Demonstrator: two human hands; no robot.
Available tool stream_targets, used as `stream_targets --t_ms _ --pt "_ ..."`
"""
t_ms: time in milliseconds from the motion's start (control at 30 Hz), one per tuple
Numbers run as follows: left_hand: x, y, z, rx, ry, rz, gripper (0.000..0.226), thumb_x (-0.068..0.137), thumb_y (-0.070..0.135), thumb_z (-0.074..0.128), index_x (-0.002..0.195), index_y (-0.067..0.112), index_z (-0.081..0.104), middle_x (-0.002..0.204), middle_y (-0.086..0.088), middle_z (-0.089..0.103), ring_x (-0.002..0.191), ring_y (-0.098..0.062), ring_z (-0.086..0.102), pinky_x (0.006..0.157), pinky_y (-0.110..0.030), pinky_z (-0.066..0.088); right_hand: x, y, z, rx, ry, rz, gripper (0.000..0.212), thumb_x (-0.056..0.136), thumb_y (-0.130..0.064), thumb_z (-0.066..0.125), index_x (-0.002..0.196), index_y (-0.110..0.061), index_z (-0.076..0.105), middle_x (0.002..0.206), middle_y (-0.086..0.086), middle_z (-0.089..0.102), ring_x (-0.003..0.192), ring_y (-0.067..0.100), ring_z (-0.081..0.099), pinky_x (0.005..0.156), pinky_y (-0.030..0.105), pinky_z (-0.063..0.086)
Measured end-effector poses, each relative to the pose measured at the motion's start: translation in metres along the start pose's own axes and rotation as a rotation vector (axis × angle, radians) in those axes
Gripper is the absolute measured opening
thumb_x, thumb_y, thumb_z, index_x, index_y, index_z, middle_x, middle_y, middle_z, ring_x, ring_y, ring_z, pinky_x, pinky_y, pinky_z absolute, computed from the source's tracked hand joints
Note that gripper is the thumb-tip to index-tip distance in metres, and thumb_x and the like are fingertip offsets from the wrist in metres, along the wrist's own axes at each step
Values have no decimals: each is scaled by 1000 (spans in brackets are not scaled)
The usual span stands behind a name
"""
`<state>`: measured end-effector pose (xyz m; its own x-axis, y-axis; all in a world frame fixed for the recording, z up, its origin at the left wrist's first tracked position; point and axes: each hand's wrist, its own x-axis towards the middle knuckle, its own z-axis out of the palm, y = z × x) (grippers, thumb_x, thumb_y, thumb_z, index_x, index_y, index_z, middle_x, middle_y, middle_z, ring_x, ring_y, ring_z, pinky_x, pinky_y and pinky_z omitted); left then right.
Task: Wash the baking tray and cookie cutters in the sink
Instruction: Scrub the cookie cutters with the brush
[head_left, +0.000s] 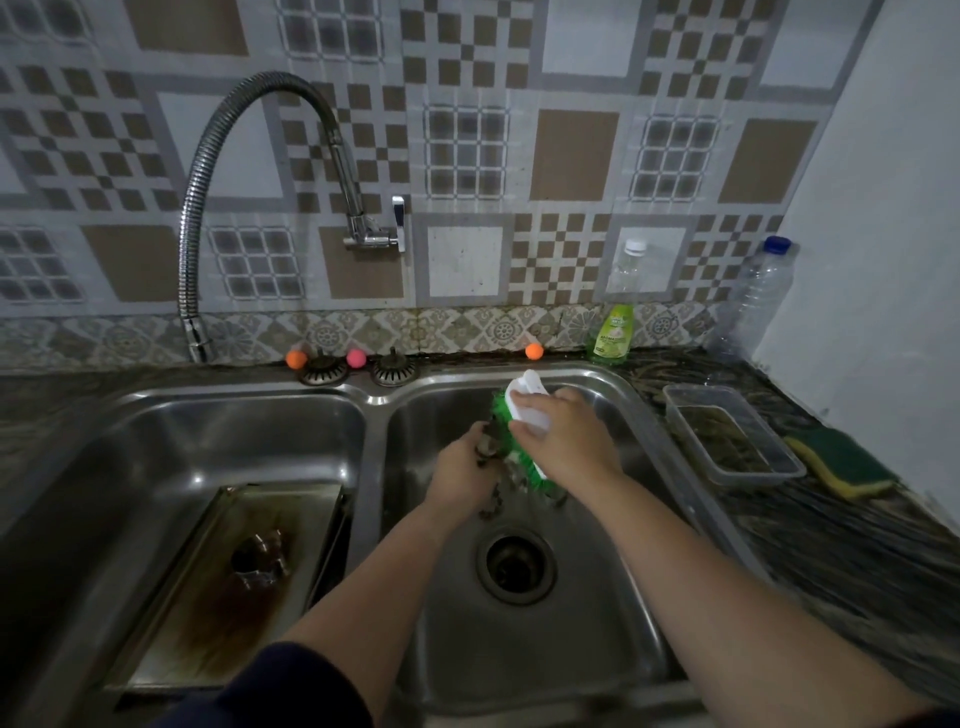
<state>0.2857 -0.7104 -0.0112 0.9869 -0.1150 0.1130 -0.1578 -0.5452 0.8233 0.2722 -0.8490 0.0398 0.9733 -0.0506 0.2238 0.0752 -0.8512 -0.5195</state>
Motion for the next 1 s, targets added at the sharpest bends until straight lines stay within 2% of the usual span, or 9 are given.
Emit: stream_targets --t_ms 100,233,333,400,533,667,800,933,1000 --pt "1 -7 -18 88 63 2 29 85 8 59 113 15 60 98 -4 71 93 -22 66 74 -23 46 -18 -9 15 -9 -22 -57 42 88 -44 57 130 -44 54 112 -5 45 94 18 58 70 25 39" --pt "-11 -10 -31 251 -4 101 30 80 16 63 109 20 63 93 -2 73 91 -21 68 76 -30 52 -9 -9 21 61 -31 27 41 91 -41 57 132 -40 54 121 2 48 88 13 52 65 21 35" --pt "-14 -8 -39 267 50 92 29 79 18 64 108 22 65 93 -2 72 92 -21 67 69 -24 47 -3 -14 28 147 2 77 42 91 -39 59 132 -36 56 119 4 51 103 20 57 74 21 35" --pt "-12 -10 -52 302 116 22 30 82 19 61 111 20 63 98 -5 71 96 -25 65 70 -25 43 -13 -25 39 134 -23 24 42 90 -40 60 132 -36 56 111 0 48 102 20 58 76 21 37" --pt "-16 -23 -84 375 155 -14 44 82 22 63 126 23 57 107 -8 69 103 -29 63 82 -32 50 -30 -45 61 13 -123 -54 38 88 -38 60 127 -40 58 106 -2 47 90 20 59 73 27 45" --pt "-22 -29 -113 428 166 3 51 80 22 63 129 32 54 106 -7 68 101 -29 63 80 -34 51 -12 -63 74 67 -78 55 38 88 -37 58 126 -41 57 106 3 47 88 26 62 84 39 53" --pt "-30 -65 -144 362 216 -84 52 81 17 60 130 32 53 107 -6 69 101 -28 64 83 -38 54 -6 -87 88 136 -7 39 41 84 -35 63 125 -38 61 110 8 53 102 26 59 90 32 47" --pt "-46 -119 -165 361 231 -247 48 86 15 58 132 29 52 119 -5 64 108 -26 61 88 -35 51 -10 -104 104 157 -29 31 40 83 -36 65 123 -38 62 111 6 53 101 25 59 88 33 47" --pt "-54 -146 -173 372 224 -355 45 89 12 53 131 28 53 119 -6 64 106 -26 61 84 -32 51 -12 -107 111 159 -42 30 40 84 -36 65 123 -38 62 110 6 52 100 25 59 86 33 47"
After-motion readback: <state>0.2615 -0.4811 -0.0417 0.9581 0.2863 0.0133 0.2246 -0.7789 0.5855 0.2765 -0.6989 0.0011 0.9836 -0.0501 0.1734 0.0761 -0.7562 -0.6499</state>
